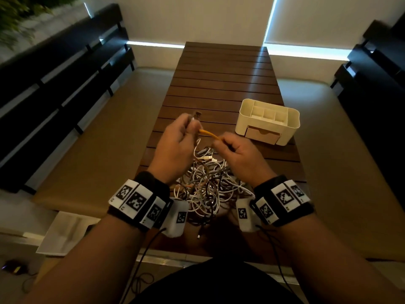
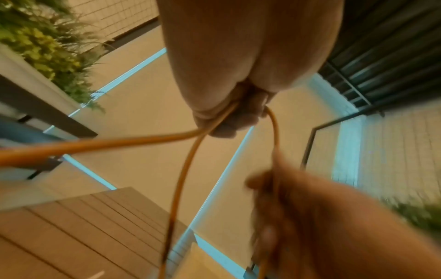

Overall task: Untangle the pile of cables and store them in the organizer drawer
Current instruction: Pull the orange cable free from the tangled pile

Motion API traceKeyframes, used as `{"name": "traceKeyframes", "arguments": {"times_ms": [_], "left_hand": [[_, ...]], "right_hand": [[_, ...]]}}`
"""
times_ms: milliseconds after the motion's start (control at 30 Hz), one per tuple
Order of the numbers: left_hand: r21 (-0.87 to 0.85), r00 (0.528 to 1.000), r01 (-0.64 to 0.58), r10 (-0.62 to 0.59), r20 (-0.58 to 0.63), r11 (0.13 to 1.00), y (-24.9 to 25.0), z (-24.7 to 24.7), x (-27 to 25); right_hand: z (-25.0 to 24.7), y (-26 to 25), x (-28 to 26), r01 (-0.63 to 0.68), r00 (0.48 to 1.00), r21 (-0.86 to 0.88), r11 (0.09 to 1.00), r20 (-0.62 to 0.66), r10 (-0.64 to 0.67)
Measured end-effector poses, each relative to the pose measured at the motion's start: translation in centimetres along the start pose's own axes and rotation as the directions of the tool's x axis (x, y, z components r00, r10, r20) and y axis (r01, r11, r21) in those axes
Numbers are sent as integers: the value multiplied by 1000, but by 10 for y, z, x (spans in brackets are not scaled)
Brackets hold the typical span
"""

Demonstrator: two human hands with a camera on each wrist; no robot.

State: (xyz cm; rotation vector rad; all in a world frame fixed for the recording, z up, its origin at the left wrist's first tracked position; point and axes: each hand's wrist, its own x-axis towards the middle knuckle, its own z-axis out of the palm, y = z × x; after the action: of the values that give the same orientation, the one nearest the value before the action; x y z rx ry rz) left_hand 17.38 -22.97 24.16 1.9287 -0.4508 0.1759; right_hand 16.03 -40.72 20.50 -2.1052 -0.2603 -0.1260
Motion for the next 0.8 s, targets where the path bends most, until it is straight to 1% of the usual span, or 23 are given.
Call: {"name": "traceKeyframes", "arguments": {"times_ms": [67, 100, 133, 167, 200, 233, 300, 333, 367, 400, 467, 500, 567, 633, 700, 800], "left_hand": [[-108, 989, 42, -56, -135, 993, 4, -7, 6], [-136, 979, 59, -84, -187, 989, 3, -12, 8], [-131, 972, 76, -103, -210, 988, 0, -16, 9], [-98, 972, 106, -124, -200, 990, -4, -19, 9], [-38, 974, 153, -158, -163, 987, -10, -20, 8], [38, 973, 210, -205, -104, 977, -18, -20, 6], [182, 951, 302, -309, 10, 936, -33, -17, 1], [233, 940, 324, -340, 31, 917, -39, -15, -3], [258, 940, 324, -340, 21, 910, -41, -13, -6], [252, 952, 298, -306, -8, 921, -42, -12, -8], [175, 979, 203, -197, -50, 963, -34, -9, -10], [148, 989, 151, -147, -33, 977, -26, -6, -10], [177, 996, 61, -70, 46, 982, -12, 1, -10], [208, 993, 36, -58, 103, 977, -6, 7, -9], [209, 990, 49, -75, 119, 977, -7, 9, -8], [182, 990, 52, -75, 121, 982, -8, 8, -6]], "right_hand": [[6, 16, -7, -148, 988, 2, 989, 46, 148], [7, 21, -11, -203, 978, -1, 979, 51, 203], [6, 25, -13, -249, 968, 10, 969, 42, 248], [3, 25, -13, -282, 959, 41, 958, 16, 282], [-1, 23, -12, -297, 954, 79, 952, -28, 300], [-6, 20, -9, -282, 952, 112, 953, -93, 292], [-17, 14, -1, -179, 950, 129, 975, -235, 205], [-22, 11, 2, -117, 949, 121, 986, -281, 147], [-25, 7, 4, -61, 950, 104, 993, -299, 90], [-27, 5, 5, -22, 954, 81, 996, -295, 45], [-22, 2, 6, 21, 970, 23, 1000, -243, -14], [-18, 0, 6, 37, 977, -8, 999, -211, -38], [-10, -3, 5, 58, 983, -34, 998, -175, -63], [-7, -6, 5, 81, 978, -14, 997, -190, -82], [-9, -7, 3, 111, 975, -12, 994, -192, -111], [-8, -2, -1, 90, 986, -50, 995, -137, -96]]}}
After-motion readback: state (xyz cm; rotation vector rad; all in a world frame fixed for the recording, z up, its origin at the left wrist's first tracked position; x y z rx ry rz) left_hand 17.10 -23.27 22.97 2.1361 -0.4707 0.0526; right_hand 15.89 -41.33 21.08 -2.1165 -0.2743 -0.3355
